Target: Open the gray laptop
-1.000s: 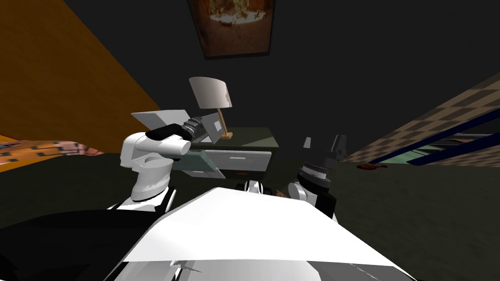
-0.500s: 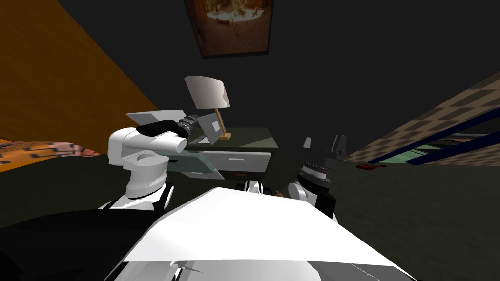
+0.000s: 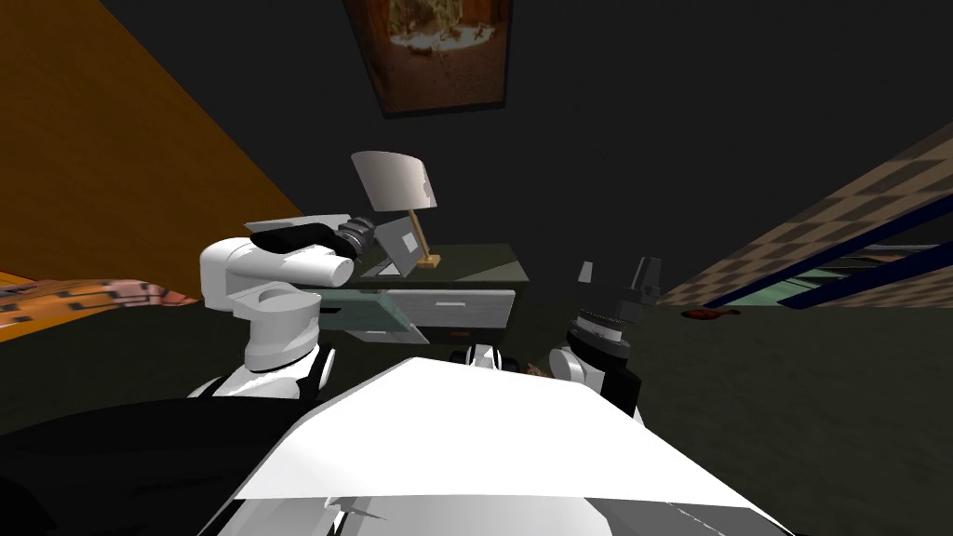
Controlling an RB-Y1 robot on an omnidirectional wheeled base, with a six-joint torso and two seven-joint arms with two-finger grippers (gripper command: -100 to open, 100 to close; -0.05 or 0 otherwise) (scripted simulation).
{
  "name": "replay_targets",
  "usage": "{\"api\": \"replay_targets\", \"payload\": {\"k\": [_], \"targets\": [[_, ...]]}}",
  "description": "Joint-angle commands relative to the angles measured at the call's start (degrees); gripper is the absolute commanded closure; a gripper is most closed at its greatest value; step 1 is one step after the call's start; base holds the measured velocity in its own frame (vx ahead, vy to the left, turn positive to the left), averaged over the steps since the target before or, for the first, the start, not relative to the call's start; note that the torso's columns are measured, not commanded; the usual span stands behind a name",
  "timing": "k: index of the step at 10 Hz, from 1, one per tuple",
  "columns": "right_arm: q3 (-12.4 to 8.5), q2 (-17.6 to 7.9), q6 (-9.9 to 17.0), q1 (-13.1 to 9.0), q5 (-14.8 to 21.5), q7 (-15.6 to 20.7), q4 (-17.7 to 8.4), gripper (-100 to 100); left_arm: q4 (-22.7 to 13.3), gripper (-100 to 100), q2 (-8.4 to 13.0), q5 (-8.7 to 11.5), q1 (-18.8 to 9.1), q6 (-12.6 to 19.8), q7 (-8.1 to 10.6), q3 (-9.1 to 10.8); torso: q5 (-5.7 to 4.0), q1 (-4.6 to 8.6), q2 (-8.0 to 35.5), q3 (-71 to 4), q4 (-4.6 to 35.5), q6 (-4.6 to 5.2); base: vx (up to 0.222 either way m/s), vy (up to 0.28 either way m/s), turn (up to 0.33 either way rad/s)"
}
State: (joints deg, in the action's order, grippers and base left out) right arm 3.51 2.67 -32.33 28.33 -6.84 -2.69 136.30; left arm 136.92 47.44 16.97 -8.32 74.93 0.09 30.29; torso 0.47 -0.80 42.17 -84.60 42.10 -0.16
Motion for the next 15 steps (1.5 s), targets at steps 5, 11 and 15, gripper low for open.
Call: {"api": "replay_targets", "payload": {"k": [5, 11, 15], "targets": [[-0.01, 0.00, 0.00, 0.01, 0.00, 0.00, 0.00, 0, -5.76, 100, -1.76, 6.11, -4.12, 4.02, 6.68, 3.22, 0.09, -0.01, -0.23, -0.13, -0.16, -0.03, -0.028, 0.076, -0.006], [0.00, 0.00, 0.00, 0.00, 0.00, 0.00, 0.00, 0, -11.72, 100, -5.31, 8.74, -6.85, 3.30, 11.11, 4.75, -0.29, 0.80, -0.33, -0.22, -0.18, 0.41, -0.024, 0.069, 0.007], [0.00, 0.00, 0.00, 0.00, 0.00, 0.00, 0.00, 0, -16.30, 100, -8.33, 10.67, -8.42, 3.02, 14.30, 5.48, -0.25, 0.99, -0.35, -0.19, -0.28, 0.50, -0.030, 0.062, 0.004]]}}
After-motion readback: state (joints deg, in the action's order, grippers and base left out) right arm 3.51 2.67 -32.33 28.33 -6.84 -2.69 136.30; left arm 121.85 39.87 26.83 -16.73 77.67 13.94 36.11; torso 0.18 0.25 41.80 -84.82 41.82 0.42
